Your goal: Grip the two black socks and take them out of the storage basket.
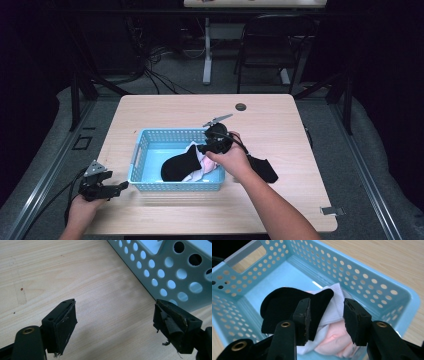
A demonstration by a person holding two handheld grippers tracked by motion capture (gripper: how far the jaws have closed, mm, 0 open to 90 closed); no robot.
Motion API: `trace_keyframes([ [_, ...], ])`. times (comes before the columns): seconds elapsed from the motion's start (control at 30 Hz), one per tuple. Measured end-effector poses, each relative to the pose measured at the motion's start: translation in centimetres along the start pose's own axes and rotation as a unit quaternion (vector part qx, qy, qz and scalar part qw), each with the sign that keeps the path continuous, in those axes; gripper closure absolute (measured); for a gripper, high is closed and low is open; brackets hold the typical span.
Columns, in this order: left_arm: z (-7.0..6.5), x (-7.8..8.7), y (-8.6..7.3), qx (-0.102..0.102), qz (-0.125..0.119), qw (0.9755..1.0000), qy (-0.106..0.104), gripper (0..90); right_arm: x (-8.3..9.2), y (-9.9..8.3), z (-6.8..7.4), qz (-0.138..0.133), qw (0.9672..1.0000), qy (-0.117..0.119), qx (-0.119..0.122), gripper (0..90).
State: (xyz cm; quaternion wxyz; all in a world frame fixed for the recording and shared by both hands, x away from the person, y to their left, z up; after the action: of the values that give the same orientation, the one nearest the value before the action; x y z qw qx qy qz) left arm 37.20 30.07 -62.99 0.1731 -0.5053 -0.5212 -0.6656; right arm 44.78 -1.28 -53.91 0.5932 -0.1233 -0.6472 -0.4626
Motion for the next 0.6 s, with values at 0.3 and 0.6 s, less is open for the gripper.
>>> trace_keyframes([
  [0.3,0.0,0.1,0.0,0.000,-0.002,1.0000,0.000,18.8,-3.3,0.6,0.3,0.035,0.9989,0.012,-0.028,58.7],
  [0.6,0.0,0.1,0.1,0.000,-0.004,1.0000,-0.001,18.8,-5.4,0.4,0.9,0.103,0.9928,0.021,-0.057,58.4],
])
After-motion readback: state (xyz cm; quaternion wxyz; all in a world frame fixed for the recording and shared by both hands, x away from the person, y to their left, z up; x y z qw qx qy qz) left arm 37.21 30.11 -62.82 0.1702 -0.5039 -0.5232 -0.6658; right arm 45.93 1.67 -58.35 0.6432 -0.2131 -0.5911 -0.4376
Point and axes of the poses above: each handheld gripper's, and its own axes: x roughly backward along the jaws, y roughly out of its top, z roughly to its left, the point moved 9 cm from there along -x, roughly forward along the jaws, and after that the axes turned 15 degrees about z, right-handed, at the moved point
